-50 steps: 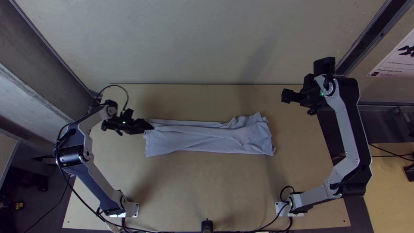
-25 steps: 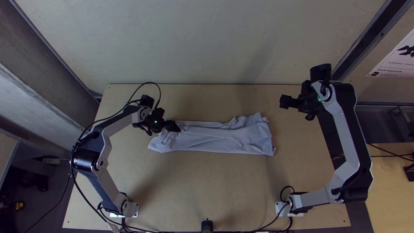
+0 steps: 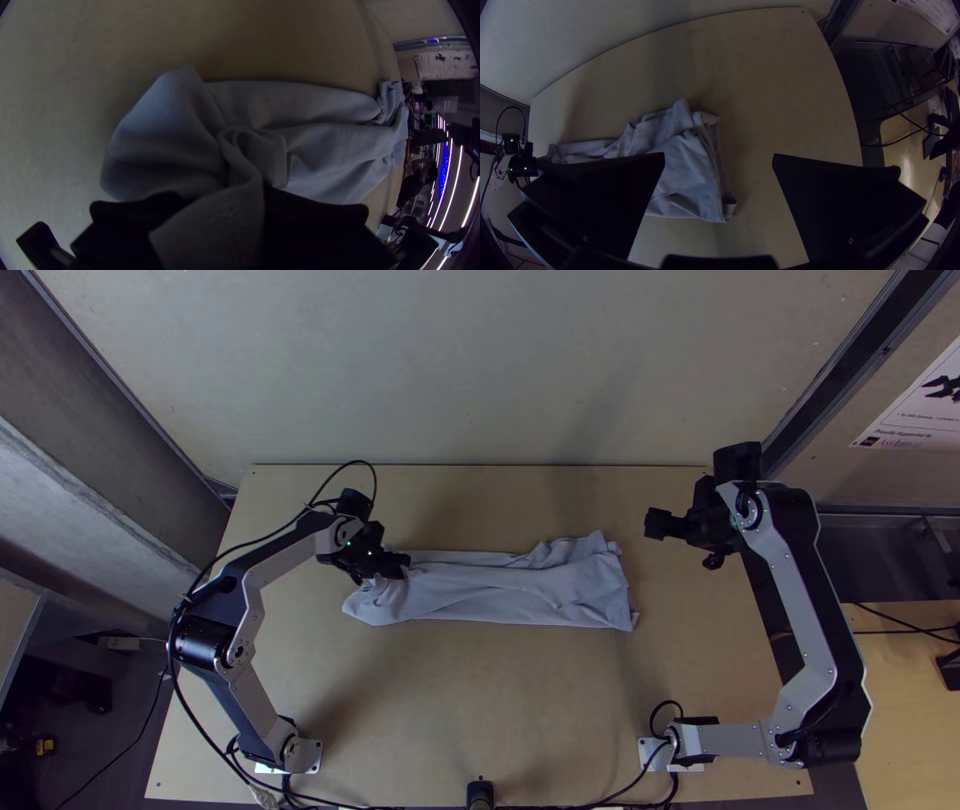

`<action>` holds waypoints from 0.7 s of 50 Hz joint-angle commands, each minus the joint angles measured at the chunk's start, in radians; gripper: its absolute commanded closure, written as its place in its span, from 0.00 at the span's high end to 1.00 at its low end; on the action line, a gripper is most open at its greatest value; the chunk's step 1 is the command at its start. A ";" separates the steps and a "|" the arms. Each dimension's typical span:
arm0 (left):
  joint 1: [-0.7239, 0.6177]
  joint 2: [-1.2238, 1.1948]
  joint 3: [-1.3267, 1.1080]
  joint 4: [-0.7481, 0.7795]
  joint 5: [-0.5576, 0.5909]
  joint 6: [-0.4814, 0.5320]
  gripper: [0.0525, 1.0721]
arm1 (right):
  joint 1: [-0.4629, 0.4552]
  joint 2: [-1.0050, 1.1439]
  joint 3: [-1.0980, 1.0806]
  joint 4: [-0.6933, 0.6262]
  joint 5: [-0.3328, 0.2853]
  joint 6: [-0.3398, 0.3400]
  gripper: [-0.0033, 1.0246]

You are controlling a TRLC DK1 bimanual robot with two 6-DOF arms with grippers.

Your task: Fold the t-shirt

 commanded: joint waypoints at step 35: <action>0.595 -0.046 0.250 -0.327 -0.354 0.506 0.02 | 0.074 -0.079 -0.144 0.094 -0.001 0.082 0.96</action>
